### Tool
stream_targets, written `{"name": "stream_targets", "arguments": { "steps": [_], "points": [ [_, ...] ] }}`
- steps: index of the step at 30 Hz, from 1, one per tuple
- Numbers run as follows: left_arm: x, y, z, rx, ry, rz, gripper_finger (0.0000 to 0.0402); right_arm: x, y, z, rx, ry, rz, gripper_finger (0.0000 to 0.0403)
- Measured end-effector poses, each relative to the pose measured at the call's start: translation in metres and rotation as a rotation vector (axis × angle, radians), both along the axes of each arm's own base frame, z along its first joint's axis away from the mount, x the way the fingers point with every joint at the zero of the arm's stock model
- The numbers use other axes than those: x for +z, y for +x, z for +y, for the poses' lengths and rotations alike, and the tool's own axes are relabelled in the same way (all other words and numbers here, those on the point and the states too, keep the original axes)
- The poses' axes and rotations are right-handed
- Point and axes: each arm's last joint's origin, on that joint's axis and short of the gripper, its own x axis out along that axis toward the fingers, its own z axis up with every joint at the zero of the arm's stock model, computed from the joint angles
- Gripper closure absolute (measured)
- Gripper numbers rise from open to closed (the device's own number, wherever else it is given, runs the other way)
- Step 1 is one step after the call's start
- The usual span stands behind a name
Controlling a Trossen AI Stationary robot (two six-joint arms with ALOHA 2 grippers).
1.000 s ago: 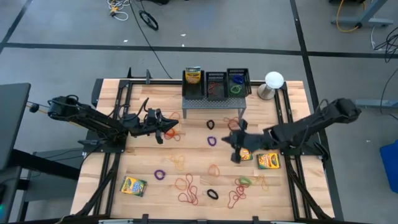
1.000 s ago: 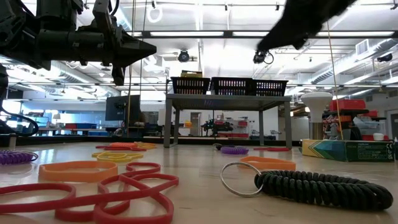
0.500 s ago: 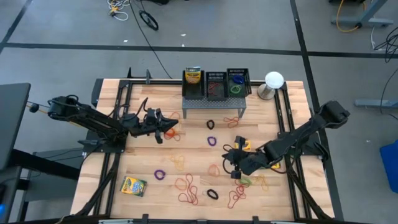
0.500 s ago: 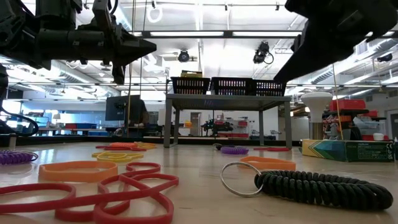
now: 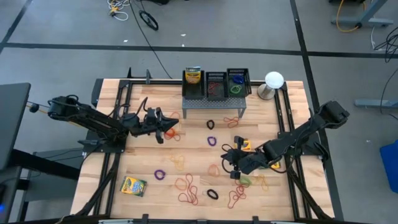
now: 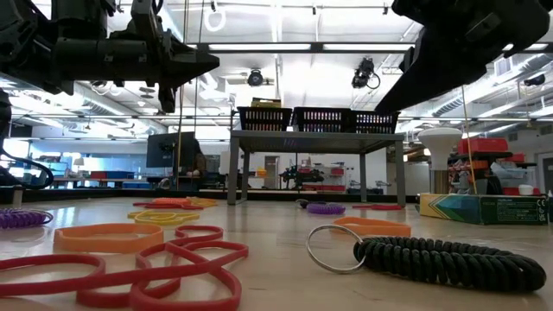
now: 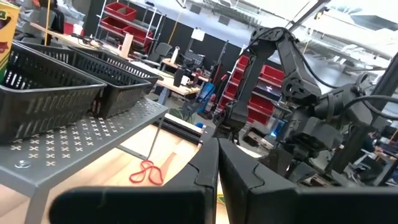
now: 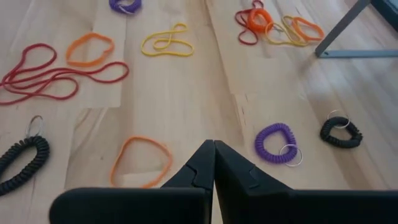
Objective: Sort rubber bands into baskets
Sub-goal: Put the red rubber band into the middle black basket on the shelf
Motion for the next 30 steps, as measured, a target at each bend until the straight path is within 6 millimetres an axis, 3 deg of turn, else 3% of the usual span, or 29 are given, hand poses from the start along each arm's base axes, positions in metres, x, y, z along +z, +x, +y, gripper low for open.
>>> {"name": "stream_targets", "arguments": {
  "steps": [8,18,30],
  "points": [
    [0.0,0.0,0.0,-0.001,-0.005,0.0,0.0383,0.014,0.007,0.004,0.046,-0.036,-0.029,0.039],
    [0.0,0.0,0.0,-0.002,-0.008,-0.001,0.0383,0.014,0.006,0.005,0.066,-0.035,-0.021,0.039],
    [0.0,0.0,0.0,-0.002,-0.008,0.0,0.0383,0.014,-0.003,0.022,0.1,0.013,-0.028,0.039]
  ]
}}
